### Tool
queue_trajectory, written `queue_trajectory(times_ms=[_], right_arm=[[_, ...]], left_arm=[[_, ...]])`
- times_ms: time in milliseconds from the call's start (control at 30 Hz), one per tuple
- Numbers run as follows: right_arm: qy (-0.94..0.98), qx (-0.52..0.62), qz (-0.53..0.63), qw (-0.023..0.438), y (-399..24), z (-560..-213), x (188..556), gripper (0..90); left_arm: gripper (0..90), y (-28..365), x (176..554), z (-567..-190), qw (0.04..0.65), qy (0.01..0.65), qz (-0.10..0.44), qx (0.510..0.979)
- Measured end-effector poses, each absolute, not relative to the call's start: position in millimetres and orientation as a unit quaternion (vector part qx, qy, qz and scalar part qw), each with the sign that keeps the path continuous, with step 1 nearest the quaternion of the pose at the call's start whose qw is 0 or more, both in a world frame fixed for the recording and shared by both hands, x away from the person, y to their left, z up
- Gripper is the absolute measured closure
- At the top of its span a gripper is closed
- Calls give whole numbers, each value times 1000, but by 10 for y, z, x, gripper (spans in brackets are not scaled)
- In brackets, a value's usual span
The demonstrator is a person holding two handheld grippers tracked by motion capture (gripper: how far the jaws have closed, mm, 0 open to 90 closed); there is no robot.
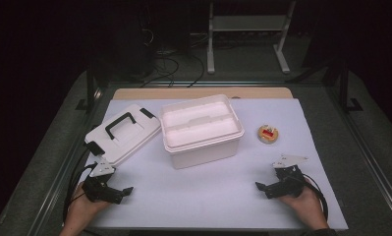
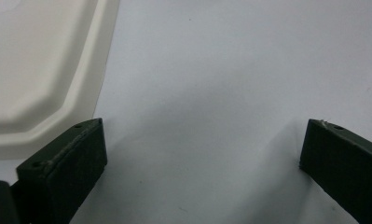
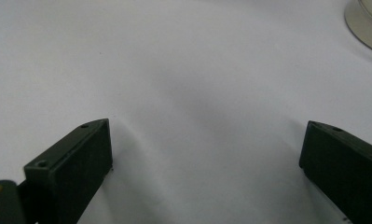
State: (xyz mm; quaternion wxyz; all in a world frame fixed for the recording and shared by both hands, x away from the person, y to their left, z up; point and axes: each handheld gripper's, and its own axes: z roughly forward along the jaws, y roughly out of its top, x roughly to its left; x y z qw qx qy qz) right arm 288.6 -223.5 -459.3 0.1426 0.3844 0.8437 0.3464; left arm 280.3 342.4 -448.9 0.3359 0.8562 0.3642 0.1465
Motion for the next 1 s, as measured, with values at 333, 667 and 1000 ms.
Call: queue_trajectory(times_ms=[333, 667, 1000], right_arm=[[835, 391, 353, 159, -2266, -4529, 2869, 370], [840, 368, 365, 162, -2133, -4361, 3049, 894], [842, 344, 383, 160, -1958, -4178, 3363, 896]], left_arm=[[436, 3266, 2737, -4283, 375, 342, 150, 848], [898, 3058, 3000, -4159, 385, 336, 128, 850], [898, 2868, 3240, -4019, 393, 319, 138, 851]])
